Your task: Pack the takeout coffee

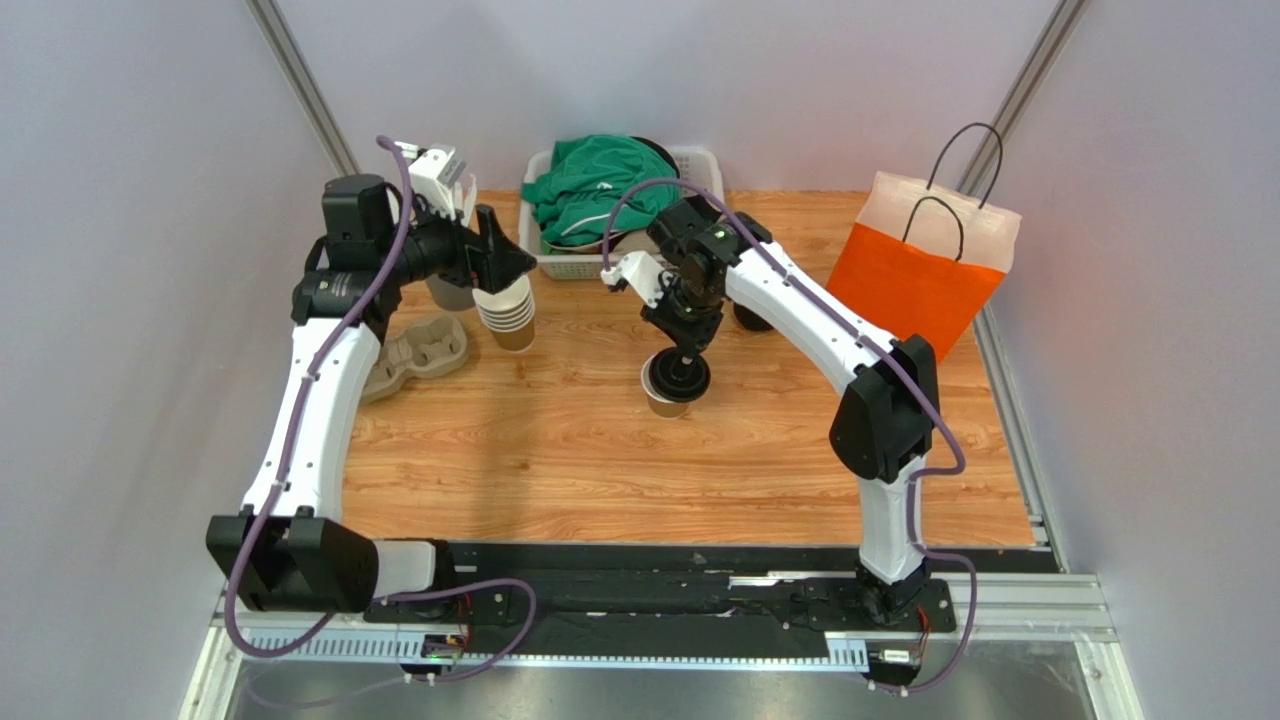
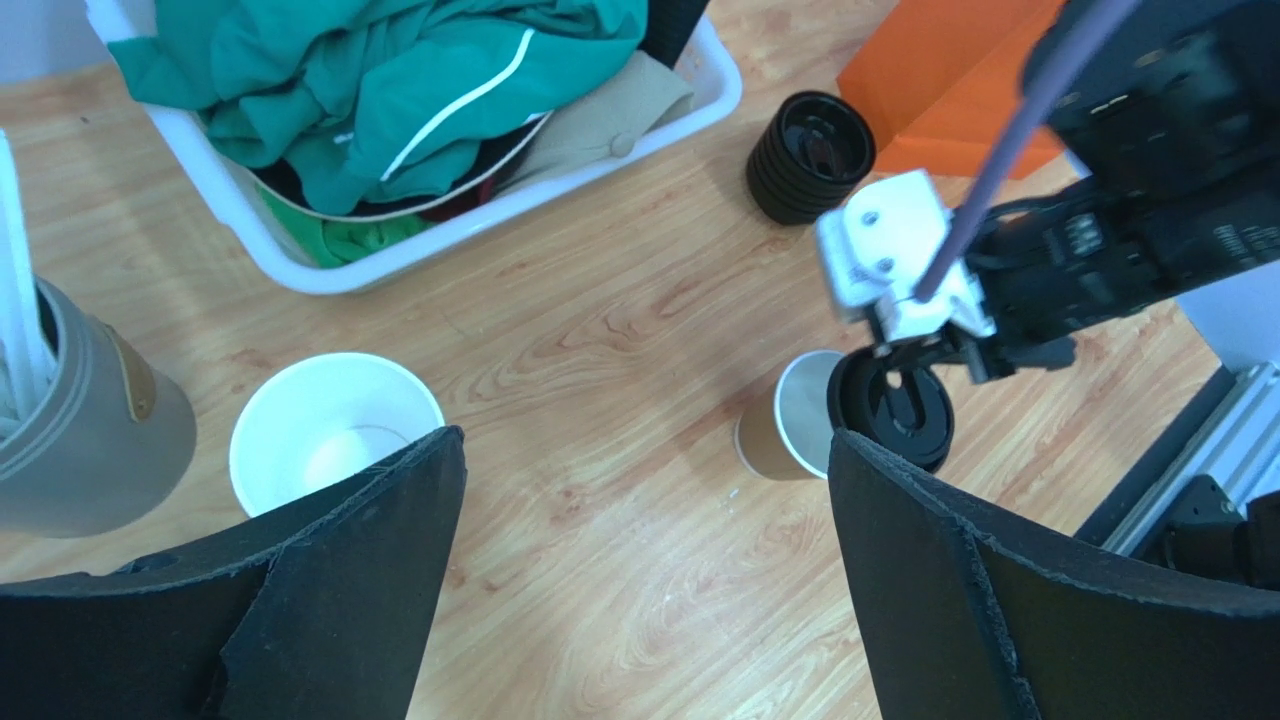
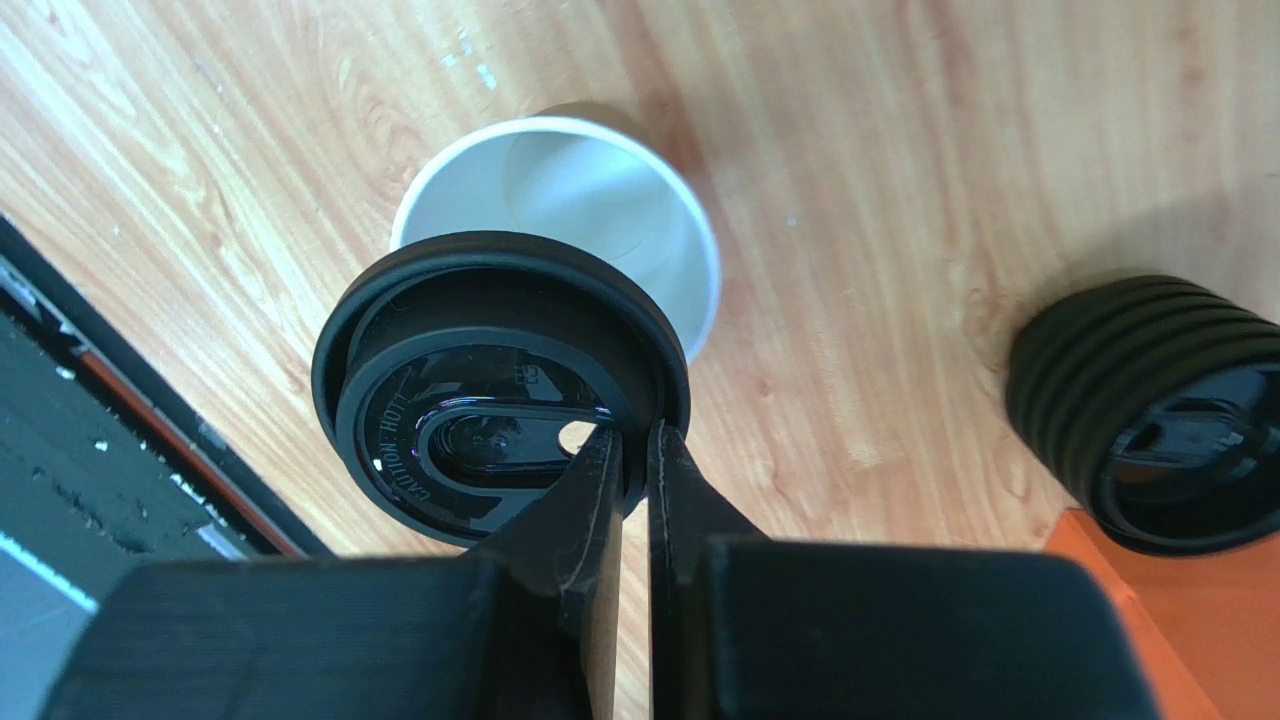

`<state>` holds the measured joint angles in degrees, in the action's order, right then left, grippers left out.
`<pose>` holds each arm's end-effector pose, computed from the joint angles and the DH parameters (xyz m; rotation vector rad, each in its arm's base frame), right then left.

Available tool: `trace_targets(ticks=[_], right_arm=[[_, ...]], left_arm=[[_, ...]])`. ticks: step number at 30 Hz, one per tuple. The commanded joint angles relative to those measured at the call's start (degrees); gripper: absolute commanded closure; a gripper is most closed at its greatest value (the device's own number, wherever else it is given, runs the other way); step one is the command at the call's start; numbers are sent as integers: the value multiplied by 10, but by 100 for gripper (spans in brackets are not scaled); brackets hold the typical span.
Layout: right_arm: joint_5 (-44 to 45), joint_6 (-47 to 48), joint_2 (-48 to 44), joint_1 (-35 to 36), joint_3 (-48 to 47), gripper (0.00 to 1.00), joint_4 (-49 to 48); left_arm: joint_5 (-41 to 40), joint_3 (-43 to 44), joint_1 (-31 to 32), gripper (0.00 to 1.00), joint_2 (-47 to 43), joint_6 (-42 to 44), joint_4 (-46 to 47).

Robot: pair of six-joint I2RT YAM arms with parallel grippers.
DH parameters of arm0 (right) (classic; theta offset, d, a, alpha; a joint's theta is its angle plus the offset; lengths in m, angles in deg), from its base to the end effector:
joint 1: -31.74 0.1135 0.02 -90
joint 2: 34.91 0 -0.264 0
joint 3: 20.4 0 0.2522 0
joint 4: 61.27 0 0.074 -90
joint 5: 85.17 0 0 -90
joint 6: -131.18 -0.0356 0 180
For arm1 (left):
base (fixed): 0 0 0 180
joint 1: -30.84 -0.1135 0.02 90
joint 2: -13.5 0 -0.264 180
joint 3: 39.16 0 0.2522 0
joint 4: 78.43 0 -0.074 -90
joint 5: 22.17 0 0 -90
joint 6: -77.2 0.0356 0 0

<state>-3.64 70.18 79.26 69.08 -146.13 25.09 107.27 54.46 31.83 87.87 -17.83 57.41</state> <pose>0.3179 0.2491 0.2995 -1.5986 2.3937 0.2405 0.2786 -0.0274 0.4081 0.3726 1.9412 -0.7543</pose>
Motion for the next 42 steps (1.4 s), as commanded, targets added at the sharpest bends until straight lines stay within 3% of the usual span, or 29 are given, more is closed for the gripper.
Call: trace_targets(ticks=[1, 14, 42], right_arm=[[0, 12, 10, 17, -23, 99, 18], [58, 9, 53, 28, -45, 99, -9], [61, 1, 49, 30, -38, 100, -42]], left_arm=[[-16, -26, 0, 1, -49, 0, 54], [-35, -60, 0, 1, -92, 13, 66], [-9, -77, 0, 1, -84, -4, 89]])
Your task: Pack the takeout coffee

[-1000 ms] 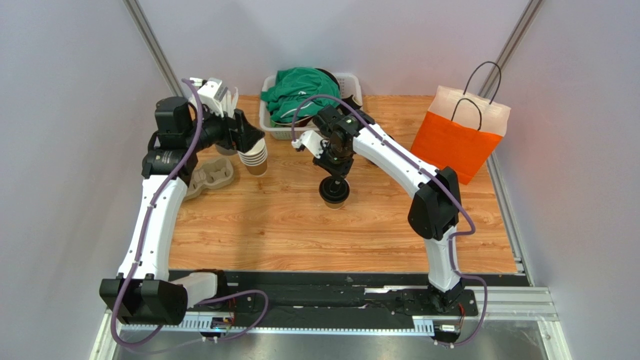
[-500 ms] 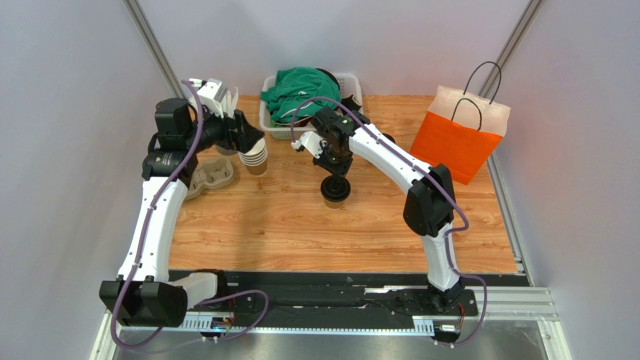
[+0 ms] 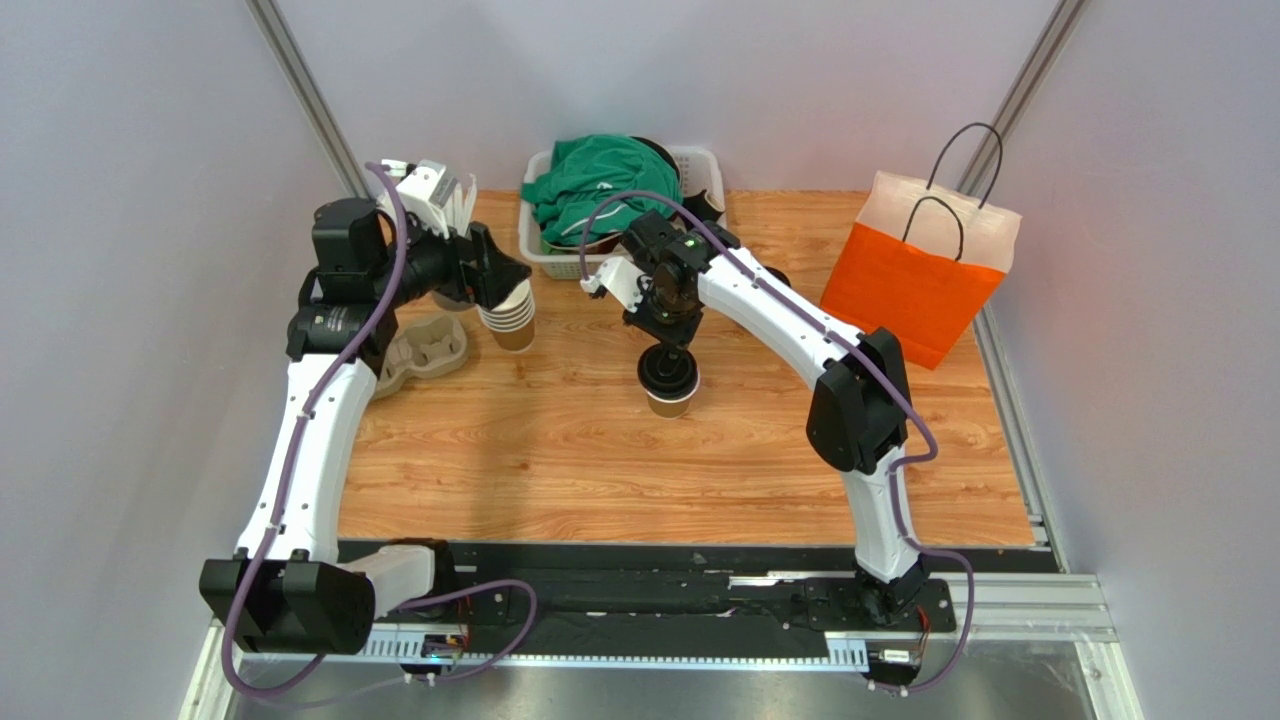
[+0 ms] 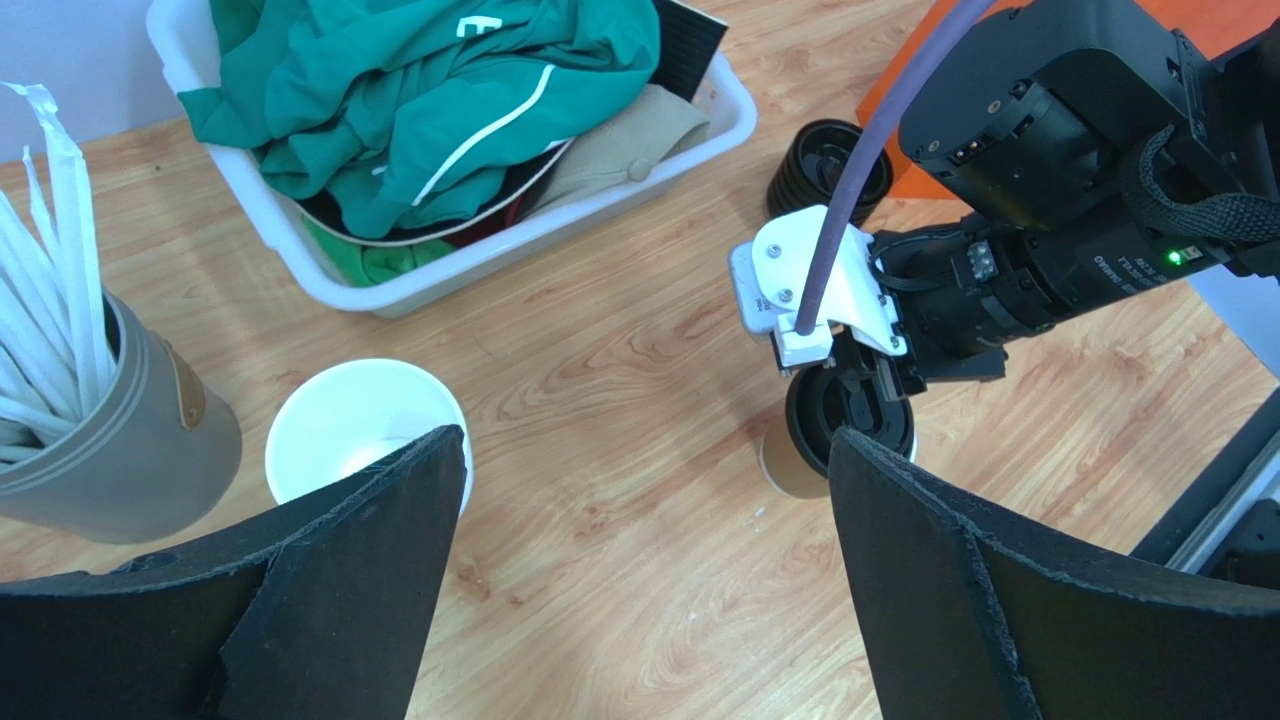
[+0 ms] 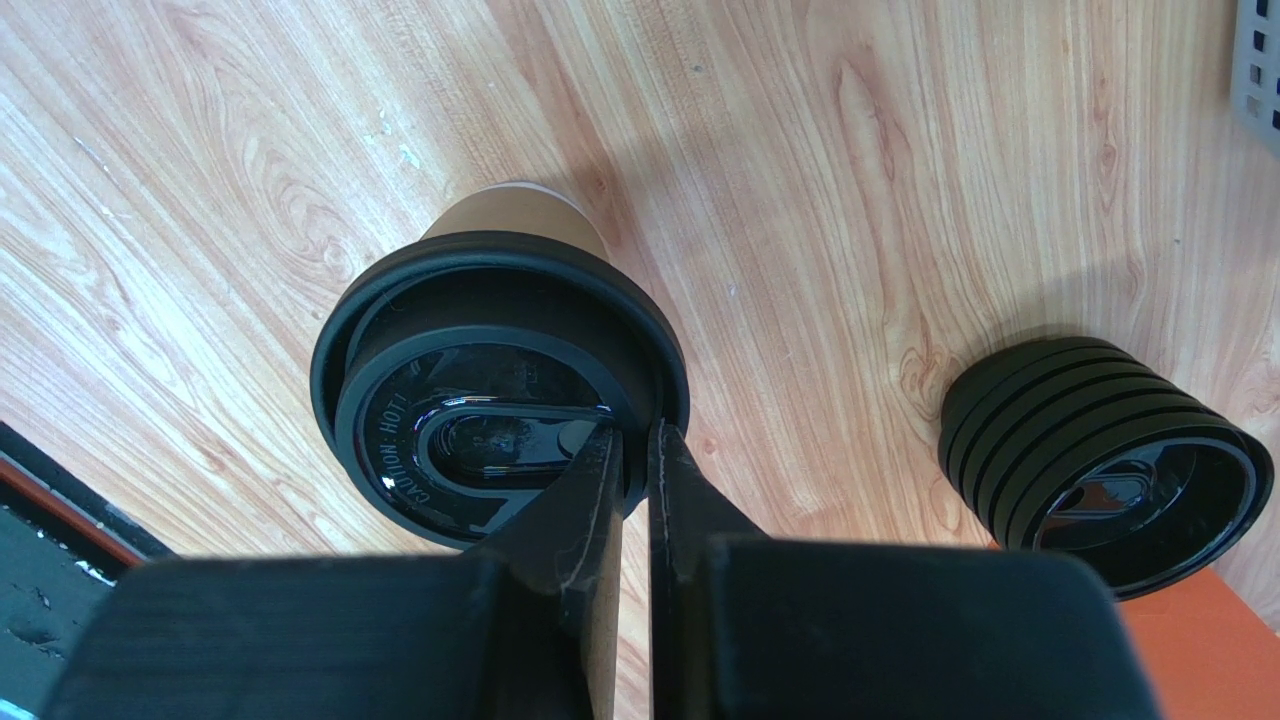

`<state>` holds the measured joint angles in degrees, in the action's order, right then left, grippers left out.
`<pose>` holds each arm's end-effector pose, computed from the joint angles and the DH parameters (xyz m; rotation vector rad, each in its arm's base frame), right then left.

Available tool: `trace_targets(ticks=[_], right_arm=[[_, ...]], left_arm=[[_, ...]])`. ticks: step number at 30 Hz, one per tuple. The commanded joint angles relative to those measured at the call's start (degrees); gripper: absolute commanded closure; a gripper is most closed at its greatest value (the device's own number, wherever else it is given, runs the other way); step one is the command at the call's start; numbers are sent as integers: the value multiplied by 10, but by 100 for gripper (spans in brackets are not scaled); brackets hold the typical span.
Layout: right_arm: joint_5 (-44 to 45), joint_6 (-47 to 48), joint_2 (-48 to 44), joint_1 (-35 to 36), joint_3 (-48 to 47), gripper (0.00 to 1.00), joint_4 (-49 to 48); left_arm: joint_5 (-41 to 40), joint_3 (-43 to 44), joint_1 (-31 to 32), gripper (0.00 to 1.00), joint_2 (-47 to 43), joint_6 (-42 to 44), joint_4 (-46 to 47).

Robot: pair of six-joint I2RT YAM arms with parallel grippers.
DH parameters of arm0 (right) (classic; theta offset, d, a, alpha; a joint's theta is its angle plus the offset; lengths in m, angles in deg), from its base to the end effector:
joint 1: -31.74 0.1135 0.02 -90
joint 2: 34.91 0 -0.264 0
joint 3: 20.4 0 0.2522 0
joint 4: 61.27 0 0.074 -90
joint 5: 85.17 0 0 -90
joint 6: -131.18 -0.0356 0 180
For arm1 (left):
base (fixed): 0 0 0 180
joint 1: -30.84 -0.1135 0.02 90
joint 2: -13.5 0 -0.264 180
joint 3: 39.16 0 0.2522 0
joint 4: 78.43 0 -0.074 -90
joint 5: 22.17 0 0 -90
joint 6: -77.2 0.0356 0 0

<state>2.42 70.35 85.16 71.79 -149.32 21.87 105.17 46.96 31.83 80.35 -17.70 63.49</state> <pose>0.3291 0.2786 0.2753 -1.6376 2.3582 0.0977 0.2507 -0.0259 0.4065 0.3806 1.8474 -0.6861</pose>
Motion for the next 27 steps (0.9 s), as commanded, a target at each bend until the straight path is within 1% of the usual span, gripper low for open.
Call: trace_targets(ticks=[1, 13, 27], right_arm=[[0, 0, -10, 3, -4, 100, -9], [0, 6, -22, 3, 3, 99, 7], [-7, 11, -13, 4, 7, 97, 21]], left_arm=[[12, -3, 0, 1, -9, -6, 28], [14, -5, 0, 1, -6, -9, 30], [15, -11, 0, 1, -7, -11, 35]])
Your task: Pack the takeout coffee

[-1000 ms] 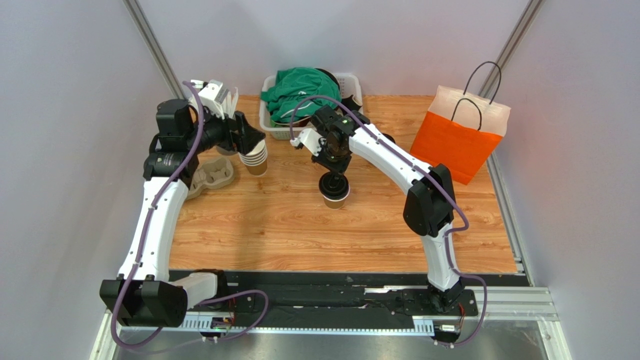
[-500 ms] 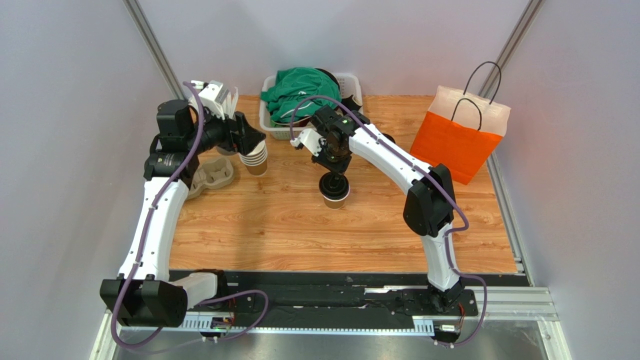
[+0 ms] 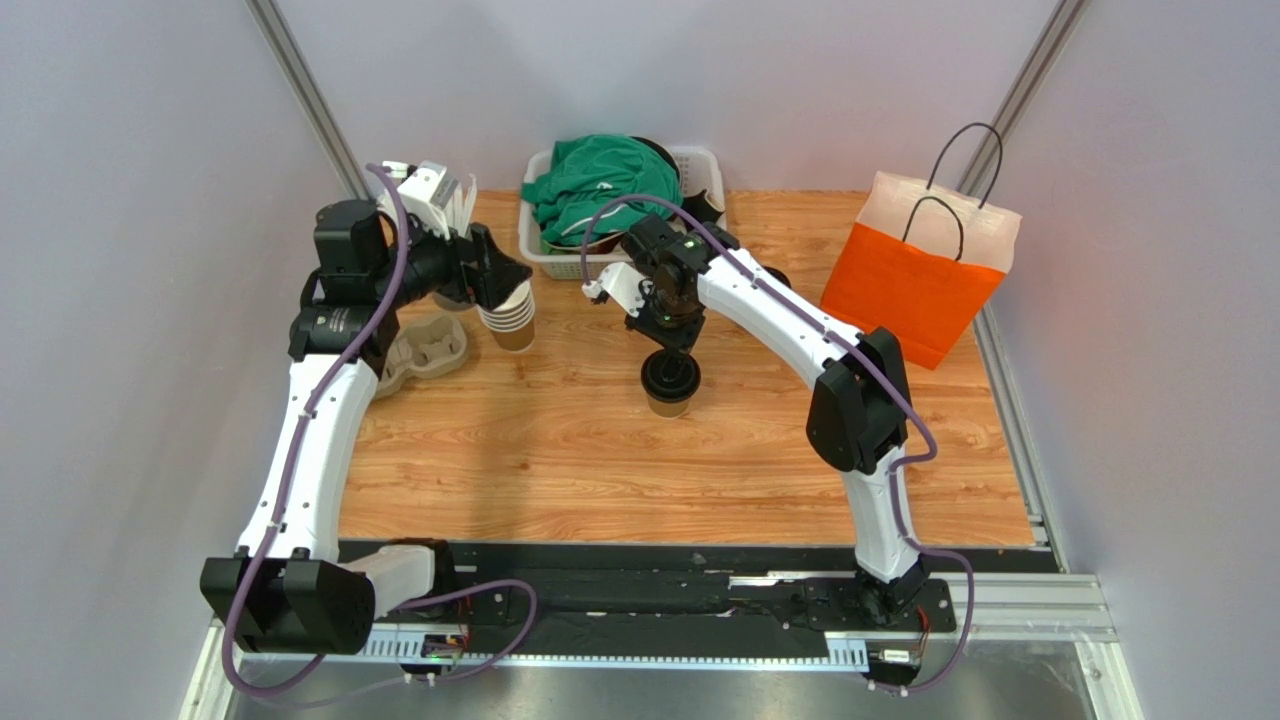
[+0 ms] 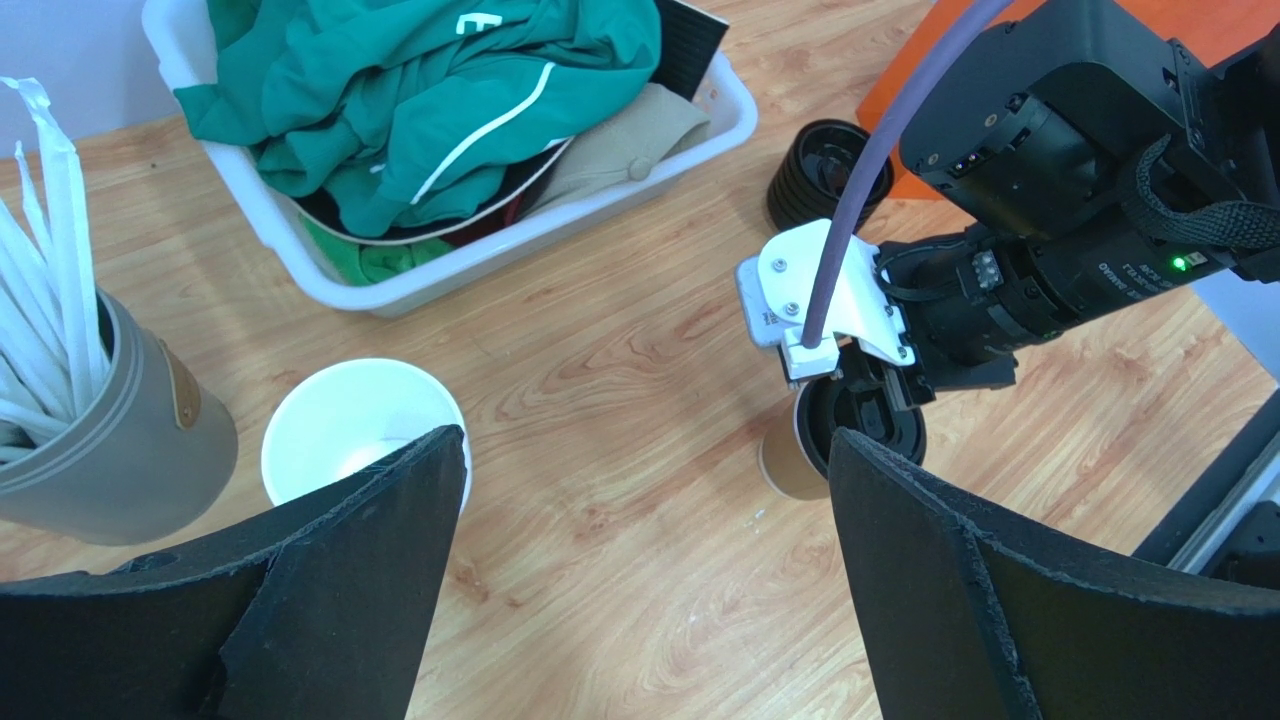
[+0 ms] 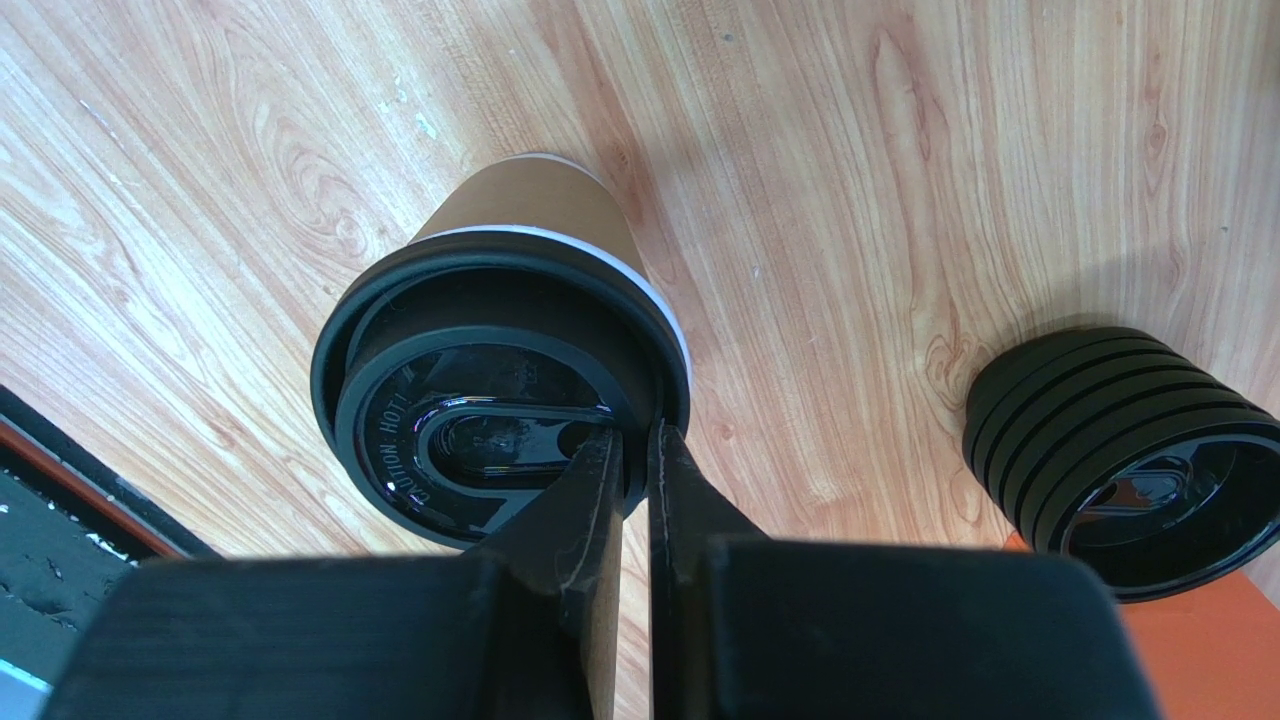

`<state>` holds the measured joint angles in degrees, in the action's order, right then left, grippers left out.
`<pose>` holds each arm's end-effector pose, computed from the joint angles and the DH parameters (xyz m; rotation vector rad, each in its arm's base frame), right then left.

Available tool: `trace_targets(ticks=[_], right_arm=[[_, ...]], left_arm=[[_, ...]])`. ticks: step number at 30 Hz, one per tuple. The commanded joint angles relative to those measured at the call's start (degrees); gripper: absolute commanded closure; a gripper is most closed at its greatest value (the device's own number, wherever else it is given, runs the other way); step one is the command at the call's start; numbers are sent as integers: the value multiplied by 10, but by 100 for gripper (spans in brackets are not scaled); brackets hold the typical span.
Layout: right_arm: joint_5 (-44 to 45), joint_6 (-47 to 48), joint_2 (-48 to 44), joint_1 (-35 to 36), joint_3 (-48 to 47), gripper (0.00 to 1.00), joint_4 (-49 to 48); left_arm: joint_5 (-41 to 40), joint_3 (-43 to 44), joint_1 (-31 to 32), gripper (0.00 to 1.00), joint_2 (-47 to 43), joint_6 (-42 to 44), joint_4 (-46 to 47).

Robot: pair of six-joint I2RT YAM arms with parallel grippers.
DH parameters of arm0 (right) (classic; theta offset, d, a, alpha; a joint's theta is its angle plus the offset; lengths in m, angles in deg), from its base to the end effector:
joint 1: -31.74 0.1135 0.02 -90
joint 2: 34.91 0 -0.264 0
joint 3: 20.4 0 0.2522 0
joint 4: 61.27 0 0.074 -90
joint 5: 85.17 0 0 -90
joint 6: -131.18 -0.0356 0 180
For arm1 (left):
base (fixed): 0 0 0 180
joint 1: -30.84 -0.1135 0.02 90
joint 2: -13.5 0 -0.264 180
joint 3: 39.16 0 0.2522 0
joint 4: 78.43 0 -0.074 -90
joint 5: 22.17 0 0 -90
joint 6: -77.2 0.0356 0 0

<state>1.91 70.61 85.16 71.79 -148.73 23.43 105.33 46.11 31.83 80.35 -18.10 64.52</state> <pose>0.3261 0.2765 0.2717 -1.6648 2.3853 0.1058 0.2520 -0.0260 0.4033 0.3771 1.8460 -0.6925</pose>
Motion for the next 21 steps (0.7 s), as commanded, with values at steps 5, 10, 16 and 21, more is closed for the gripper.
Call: trace_targets(ticks=[5, 10, 16, 21], right_arm=[[0, 5, -13, 5, 8, 91, -11], [3, 4, -19, 7, 9, 83, -19], [2, 1, -48, 7, 5, 71, -31], [1, 1, -90, 6, -1, 62, -31]], left_arm=[[14, -2, 0, 1, -6, -7, 25], [20, -3, 0, 1, -3, -9, 26], [26, -2, 0, 1, 1, -12, 27], [32, 2, 0, 1, 6, -12, 24]])
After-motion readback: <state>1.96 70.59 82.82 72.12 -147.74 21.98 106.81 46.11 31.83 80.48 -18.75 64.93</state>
